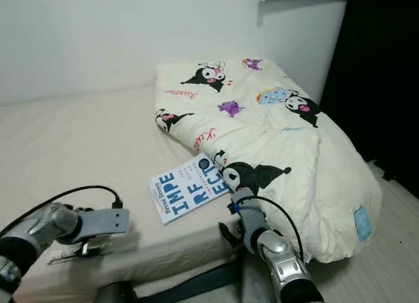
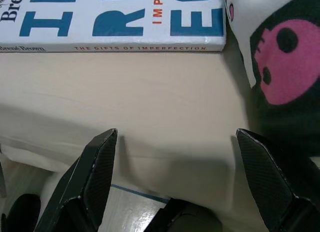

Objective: Clean up the room

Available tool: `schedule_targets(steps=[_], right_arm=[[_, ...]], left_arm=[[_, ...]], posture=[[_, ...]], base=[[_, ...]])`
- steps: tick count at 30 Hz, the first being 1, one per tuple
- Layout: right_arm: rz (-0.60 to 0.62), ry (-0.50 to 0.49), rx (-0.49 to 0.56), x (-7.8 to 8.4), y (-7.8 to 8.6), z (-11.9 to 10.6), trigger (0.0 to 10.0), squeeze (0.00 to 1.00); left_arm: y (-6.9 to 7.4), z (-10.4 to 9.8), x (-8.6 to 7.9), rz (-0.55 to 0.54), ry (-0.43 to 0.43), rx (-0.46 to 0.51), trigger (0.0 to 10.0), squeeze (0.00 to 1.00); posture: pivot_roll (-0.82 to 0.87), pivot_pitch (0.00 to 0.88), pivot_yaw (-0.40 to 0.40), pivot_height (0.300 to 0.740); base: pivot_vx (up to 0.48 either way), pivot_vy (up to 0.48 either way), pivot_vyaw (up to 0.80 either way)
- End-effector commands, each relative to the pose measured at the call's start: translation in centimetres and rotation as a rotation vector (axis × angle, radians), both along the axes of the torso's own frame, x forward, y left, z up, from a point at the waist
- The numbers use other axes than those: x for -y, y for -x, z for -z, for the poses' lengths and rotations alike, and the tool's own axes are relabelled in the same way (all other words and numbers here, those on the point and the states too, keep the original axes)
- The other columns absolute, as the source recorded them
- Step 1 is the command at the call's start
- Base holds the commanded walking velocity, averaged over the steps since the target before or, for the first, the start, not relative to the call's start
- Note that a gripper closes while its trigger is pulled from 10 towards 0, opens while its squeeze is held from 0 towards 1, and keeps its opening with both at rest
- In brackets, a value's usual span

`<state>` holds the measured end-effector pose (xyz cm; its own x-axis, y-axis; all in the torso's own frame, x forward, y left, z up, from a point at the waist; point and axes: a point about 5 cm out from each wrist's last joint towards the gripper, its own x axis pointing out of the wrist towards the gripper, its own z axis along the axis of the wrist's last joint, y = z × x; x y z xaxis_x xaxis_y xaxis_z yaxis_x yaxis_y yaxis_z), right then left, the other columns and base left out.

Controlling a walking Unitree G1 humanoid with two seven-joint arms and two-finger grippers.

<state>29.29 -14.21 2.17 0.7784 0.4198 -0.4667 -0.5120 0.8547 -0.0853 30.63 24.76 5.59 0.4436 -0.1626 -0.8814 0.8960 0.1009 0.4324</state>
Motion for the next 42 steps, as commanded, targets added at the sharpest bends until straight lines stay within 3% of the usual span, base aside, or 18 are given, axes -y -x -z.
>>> schedule_targets(steps=[1,5,9,14,19,20,24,26,28,30,31,32,33,34,37,38,39,42], right_arm=[[-0.016,-0.011,0.008,-0.5,0.0,-0.2,10.0,0.00],[-0.016,-0.014,0.007,-0.4,0.2,-0.2,10.0,0.00],[-0.014,-0.015,0.006,-0.4,0.2,-0.2,10.0,0.00],[-0.011,-0.048,0.019,-0.5,-0.1,-0.6,10.0,0.00],[-0.007,-0.099,0.023,-0.8,-0.2,-0.9,10.0,0.00],[-0.002,-0.191,0.005,-1.4,-0.2,-1.2,10.0,0.00],[0.004,-0.270,-0.016,-1.8,-0.3,-1.4,10.0,0.00],[0.045,-0.358,-0.067,-2.0,-0.5,-1.4,10.0,0.00],[0.052,-0.364,-0.074,-2.0,-0.6,-1.3,10.0,0.00],[0.134,-0.508,-0.091,-1.9,-1.3,-1.8,10.0,0.00],[0.134,-0.508,-0.091,-1.9,-1.3,-1.8,10.0,0.00],[0.167,-0.588,-0.102,-1.9,-1.6,-2.1,10.0,0.00],[0.240,-0.765,-0.131,-1.8,-2.1,-2.4,10.0,0.00],[0.240,-0.765,-0.131,-1.8,-2.1,-2.4,10.0,0.00],[0.334,-0.988,-0.203,-1.4,-2.5,-2.1,10.0,0.00],[0.366,-1.088,-0.232,-1.3,-2.6,-2.0,10.0,0.00],[0.366,-1.088,-0.232,-1.3,-2.6,-2.0,10.0,0.00],[0.426,-1.221,-0.285,-1.3,-2.6,-1.7,10.0,0.00]], left_arm=[[0.9,1.4,0.0,0.006,-0.027,-0.043,10.0,0.00],[1.6,2.5,-0.3,-0.008,-0.050,-0.043,10.0,0.00],[1.5,2.7,-0.7,-0.035,-0.078,-0.012,10.0,0.00],[1.1,2.5,-2.4,-0.143,-0.160,0.075,10.0,0.00],[0.9,2.3,-2.5,-0.160,-0.164,0.105,10.0,0.00],[0.8,2.4,-2.4,-0.158,-0.159,0.111,0.0,0.00],[0.9,2.6,-2.3,-0.158,-0.155,0.108,0.0,0.00],[1.3,3.2,-2.0,-0.153,-0.135,0.084,0.0,0.00],[1.4,3.2,-1.9,-0.152,-0.132,0.082,0.0,0.00],[1.5,3.5,-1.7,-0.157,-0.111,0.074,0.0,0.00],[1.5,3.5,-1.7,-0.157,-0.111,0.074,0.0,0.00],[1.6,3.5,-1.6,-0.163,-0.102,0.075,0.0,0.00],[1.5,3.5,-1.4,-0.188,-0.062,0.092,0.0,0.00],[1.5,3.5,-1.4,-0.188,-0.062,0.092,0.0,0.00],[0.6,2.7,-1.4,-0.253,0.004,0.180,0.0,0.00],[-0.1,1.8,-1.9,-0.313,0.021,0.259,0.0,0.00],[-0.1,1.8,-1.9,-0.313,0.021,0.259,0.0,0.00],[-1.2,-0.4,-3.9,-0.492,0.048,0.412,0.0,0.00]], posture=[[-0.17,0.000,0.012,0.416],[-0.18,0.000,0.011,0.416],[-0.18,0.000,0.009,0.416],[-0.18,0.000,0.007,0.416],[-0.18,0.000,0.007,0.416],[-0.18,0.000,0.007,0.416],[-0.17,0.000,0.005,0.416],[-0.17,0.000,0.005,0.416],[-0.17,0.000,0.005,0.416],[-0.16,0.000,0.004,0.416],[-0.16,0.000,0.004,0.416],[-0.16,0.000,0.004,0.416],[-0.15,0.000,0.005,0.416],[-0.15,0.000,0.005,0.416],[-0.14,0.000,0.006,0.416],[-0.14,0.000,0.006,0.416],[-0.14,0.000,0.006,0.416],[-0.08,0.000,0.009,0.416]], base=[[0.000,0.000,0.00],[0.000,0.000,0.00],[0.000,0.000,0.00],[0.000,0.000,0.00],[0.000,0.000,0.00],[0.000,0.000,0.00],[0.000,0.000,0.00],[0.000,0.000,0.00],[0.000,0.000,0.00],[0.000,0.000,0.00],[0.000,0.000,0.00],[0.000,0.000,0.00],[0.000,0.000,0.00],[0.000,0.000,0.00],[0.000,0.000,0.00],[0.000,0.000,0.00],[0.000,0.000,0.00],[0.000,0.000,0.00]])
